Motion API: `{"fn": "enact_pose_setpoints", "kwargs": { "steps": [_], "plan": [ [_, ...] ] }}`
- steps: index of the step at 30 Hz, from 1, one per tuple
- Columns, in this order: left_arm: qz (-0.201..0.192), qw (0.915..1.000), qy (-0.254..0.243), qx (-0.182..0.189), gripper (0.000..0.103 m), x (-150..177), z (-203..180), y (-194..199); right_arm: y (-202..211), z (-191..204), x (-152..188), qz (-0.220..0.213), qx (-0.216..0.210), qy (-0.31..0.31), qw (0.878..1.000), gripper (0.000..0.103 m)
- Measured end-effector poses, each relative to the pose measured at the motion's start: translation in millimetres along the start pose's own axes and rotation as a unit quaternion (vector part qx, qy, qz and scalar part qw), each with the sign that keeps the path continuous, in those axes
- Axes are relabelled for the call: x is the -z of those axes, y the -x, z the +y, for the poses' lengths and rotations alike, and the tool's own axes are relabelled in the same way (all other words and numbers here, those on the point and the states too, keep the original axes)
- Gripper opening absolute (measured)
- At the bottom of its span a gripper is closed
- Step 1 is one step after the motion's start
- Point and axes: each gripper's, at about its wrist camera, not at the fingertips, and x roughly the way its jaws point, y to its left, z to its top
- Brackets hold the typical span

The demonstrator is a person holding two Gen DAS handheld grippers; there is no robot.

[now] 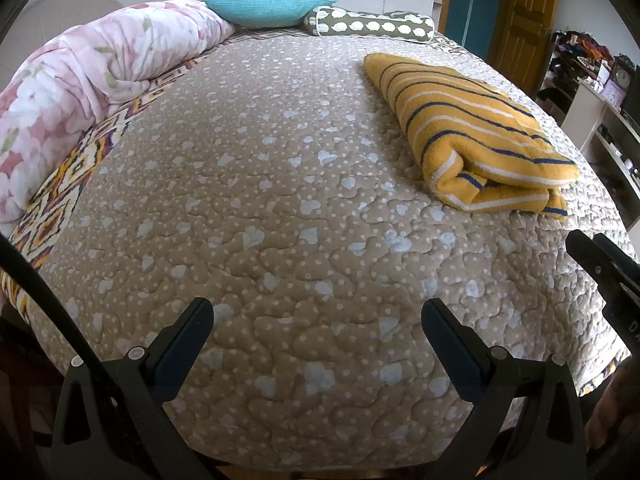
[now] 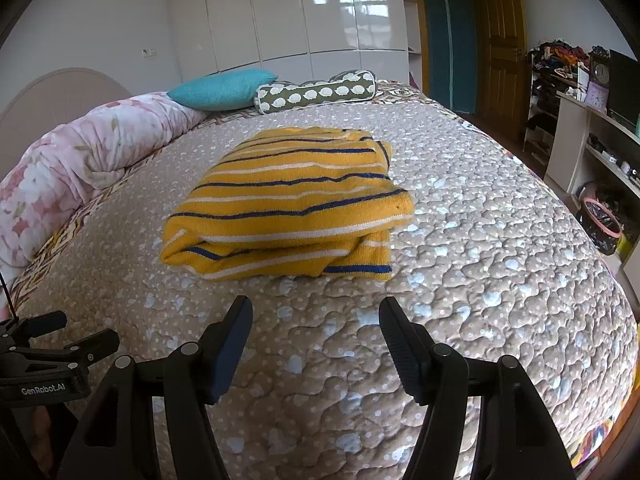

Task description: Fold small clothes

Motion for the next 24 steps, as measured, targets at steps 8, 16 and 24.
{"fn": "enact_pose_setpoints", "kwargs": {
  "steps": [8, 16, 24],
  "plan": [
    [0.003, 1.0000, -0.001, 0.001, 0.103, 1, -2, -2, -2, 5, 2, 0.000, 0.005, 0.013, 1.000, 0.071],
    [0.005, 1.0000, 0.000, 0.002, 0.103, 2, -2, -3, -4, 10, 3, 0.002, 0.003, 0.022, 1.000, 0.073],
    [0.006, 1.0000, 0.000, 0.003, 0.103, 2, -2, -5, -4, 11, 4, 0.002, 0.003, 0.023, 1.000, 0.073]
  ]
}}
